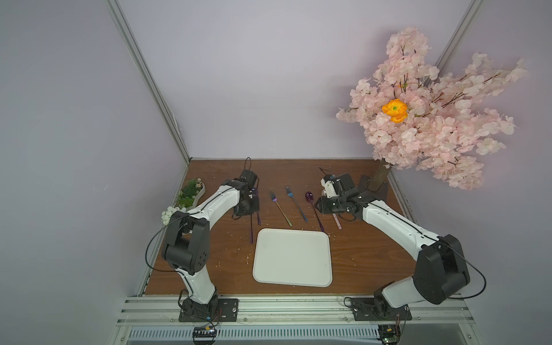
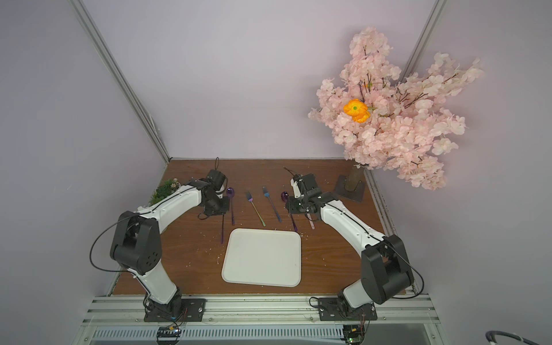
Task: Set the spoon and fork side by side
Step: Pick up the fork at the center of the board, then place the fork on the tray.
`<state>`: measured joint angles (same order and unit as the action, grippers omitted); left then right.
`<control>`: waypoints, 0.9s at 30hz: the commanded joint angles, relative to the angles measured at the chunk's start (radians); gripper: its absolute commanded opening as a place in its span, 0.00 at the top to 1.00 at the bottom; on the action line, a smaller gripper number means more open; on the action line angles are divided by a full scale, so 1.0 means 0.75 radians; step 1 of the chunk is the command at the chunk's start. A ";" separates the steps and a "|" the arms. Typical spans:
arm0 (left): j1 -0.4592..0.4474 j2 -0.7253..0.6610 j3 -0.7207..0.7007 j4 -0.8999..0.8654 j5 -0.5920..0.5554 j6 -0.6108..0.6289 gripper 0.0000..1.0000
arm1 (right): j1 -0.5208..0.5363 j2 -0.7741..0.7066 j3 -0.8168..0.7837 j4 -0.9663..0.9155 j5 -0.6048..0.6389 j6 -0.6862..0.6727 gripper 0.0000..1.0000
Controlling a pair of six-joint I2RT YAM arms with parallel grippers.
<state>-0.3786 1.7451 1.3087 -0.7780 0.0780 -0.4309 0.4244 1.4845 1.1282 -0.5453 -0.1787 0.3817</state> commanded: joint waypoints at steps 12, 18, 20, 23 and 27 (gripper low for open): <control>-0.315 -0.169 -0.282 -0.063 0.098 -0.318 1.00 | 0.006 -0.084 -0.075 -0.017 -0.011 -0.007 0.65; -0.359 -0.132 -0.293 -0.057 -0.064 -0.334 1.00 | 0.006 -0.098 -0.117 -0.009 -0.044 -0.025 0.65; -0.363 -0.109 -0.284 -0.056 -0.093 -0.327 1.00 | 0.005 -0.108 -0.124 -0.010 -0.044 -0.032 0.65; -0.365 -0.088 -0.278 -0.047 -0.123 -0.299 1.00 | 0.006 -0.121 -0.129 -0.015 -0.044 -0.038 0.65; -0.366 -0.065 -0.257 -0.038 -0.182 -0.229 1.00 | 0.004 -0.150 -0.146 -0.009 -0.040 -0.031 0.65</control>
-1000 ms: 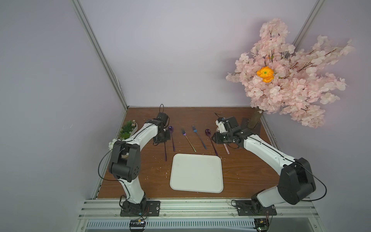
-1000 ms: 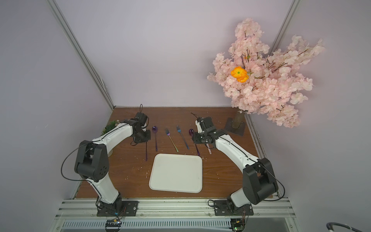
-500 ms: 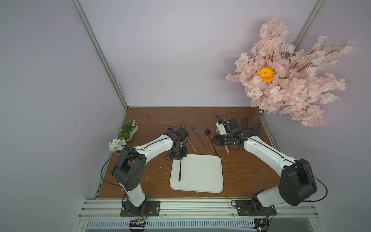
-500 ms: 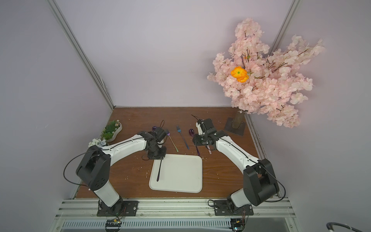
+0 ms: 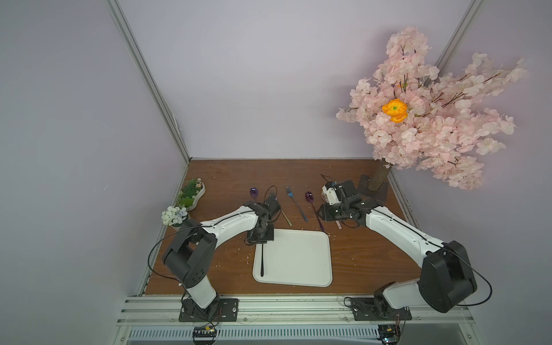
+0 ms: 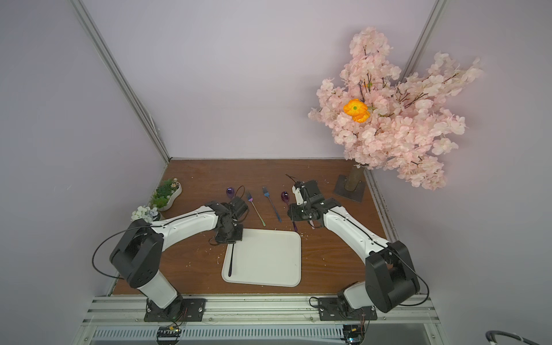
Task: Set the spoon and fork side by side
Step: Place the fork on the tray.
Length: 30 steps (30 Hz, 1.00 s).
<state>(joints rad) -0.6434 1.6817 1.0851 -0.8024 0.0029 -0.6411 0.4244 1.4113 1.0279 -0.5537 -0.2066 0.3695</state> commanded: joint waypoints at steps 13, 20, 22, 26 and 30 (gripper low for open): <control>-0.023 0.082 0.078 0.020 -0.077 0.126 1.00 | 0.006 -0.100 -0.043 -0.003 0.011 0.002 0.65; -0.034 0.047 -0.001 0.048 -0.062 0.116 1.00 | 0.005 -0.098 -0.047 0.001 0.008 0.008 0.65; -0.035 0.044 -0.018 0.057 -0.064 0.107 1.00 | 0.005 -0.097 -0.047 0.000 0.007 0.008 0.65; -0.040 0.037 -0.039 0.076 -0.062 0.088 1.00 | 0.007 -0.098 -0.047 -0.002 0.010 0.007 0.65; -0.042 0.040 -0.047 0.091 -0.056 0.069 1.00 | 0.006 -0.098 -0.047 -0.003 0.006 0.012 0.65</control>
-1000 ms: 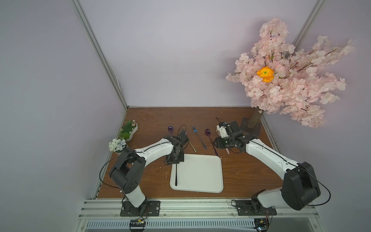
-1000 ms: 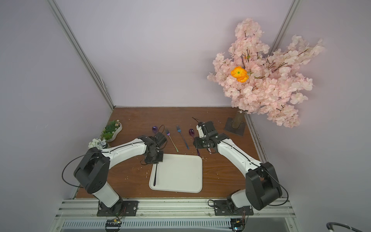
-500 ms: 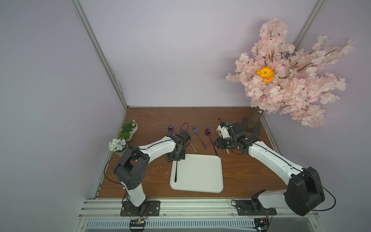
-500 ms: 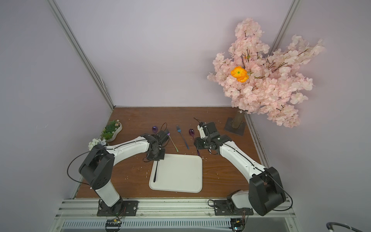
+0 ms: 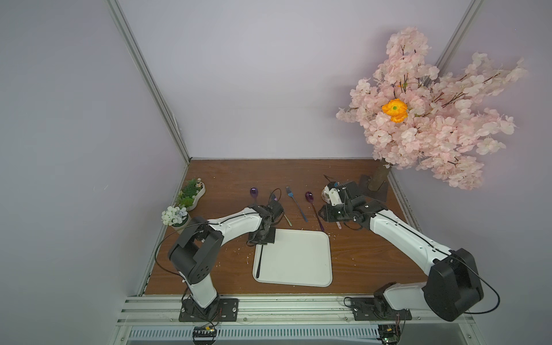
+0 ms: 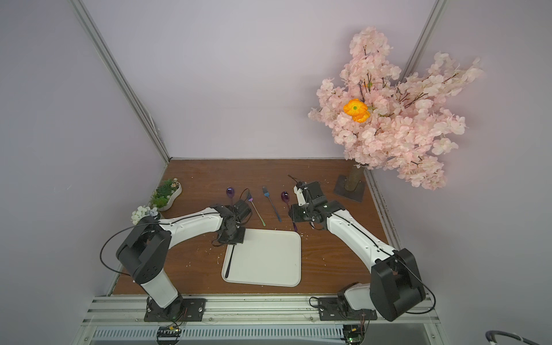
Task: Set the spoon and fork side by side
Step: Place the fork on the tray.
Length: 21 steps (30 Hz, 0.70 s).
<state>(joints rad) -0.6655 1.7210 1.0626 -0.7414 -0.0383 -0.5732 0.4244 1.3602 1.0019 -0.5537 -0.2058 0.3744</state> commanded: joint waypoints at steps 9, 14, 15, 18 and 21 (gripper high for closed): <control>-0.015 -0.008 -0.046 0.029 0.004 -0.042 0.91 | 0.006 -0.036 -0.014 -0.006 0.004 0.004 0.65; -0.017 -0.029 -0.073 0.029 0.004 -0.050 0.86 | 0.006 -0.038 -0.015 -0.004 0.006 0.006 0.65; -0.016 -0.032 -0.076 0.029 0.004 -0.052 0.85 | 0.006 -0.037 -0.017 -0.004 0.005 0.006 0.65; -0.016 -0.041 -0.073 0.027 0.007 -0.053 0.82 | 0.005 -0.038 -0.017 -0.002 0.005 0.009 0.65; -0.017 -0.067 -0.051 0.025 0.035 -0.055 0.77 | 0.007 -0.040 -0.015 -0.004 0.009 0.009 0.65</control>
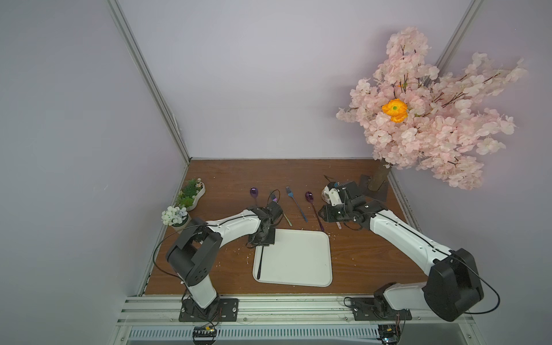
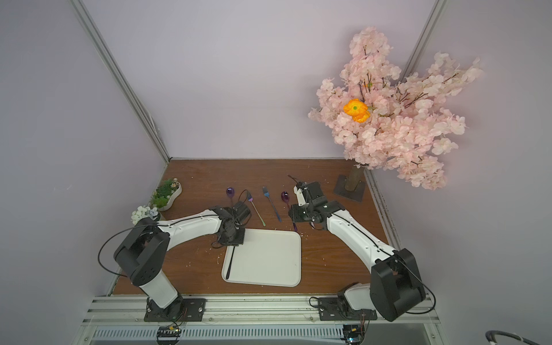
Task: Set the spoon and fork side by side
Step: Place the fork on the tray, then pick up the spoon from the center of the board.
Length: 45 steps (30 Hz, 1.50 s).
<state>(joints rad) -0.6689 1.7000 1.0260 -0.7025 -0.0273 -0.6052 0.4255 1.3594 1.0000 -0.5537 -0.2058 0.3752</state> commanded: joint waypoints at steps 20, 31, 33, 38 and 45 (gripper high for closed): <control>0.239 0.173 0.548 -0.115 -0.142 -0.044 0.51 | 0.004 -0.058 -0.008 0.008 0.031 0.006 0.60; 0.336 0.427 0.699 -0.107 -0.255 0.043 0.54 | 0.004 -0.064 -0.031 0.050 0.027 0.010 0.60; 0.366 0.456 0.719 -0.105 -0.238 0.071 0.54 | 0.004 -0.059 -0.038 0.060 0.025 0.012 0.60; 0.396 0.529 0.798 -0.105 -0.248 0.113 0.56 | 0.003 -0.050 -0.044 0.077 0.029 0.020 0.60; 0.444 0.596 0.844 -0.091 -0.178 0.141 0.62 | 0.003 -0.049 -0.049 0.076 0.037 0.032 0.60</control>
<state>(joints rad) -0.3492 2.1342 1.6291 -0.7567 -0.1856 -0.5289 0.4255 1.3273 0.9676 -0.5079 -0.1905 0.3866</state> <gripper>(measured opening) 0.385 0.401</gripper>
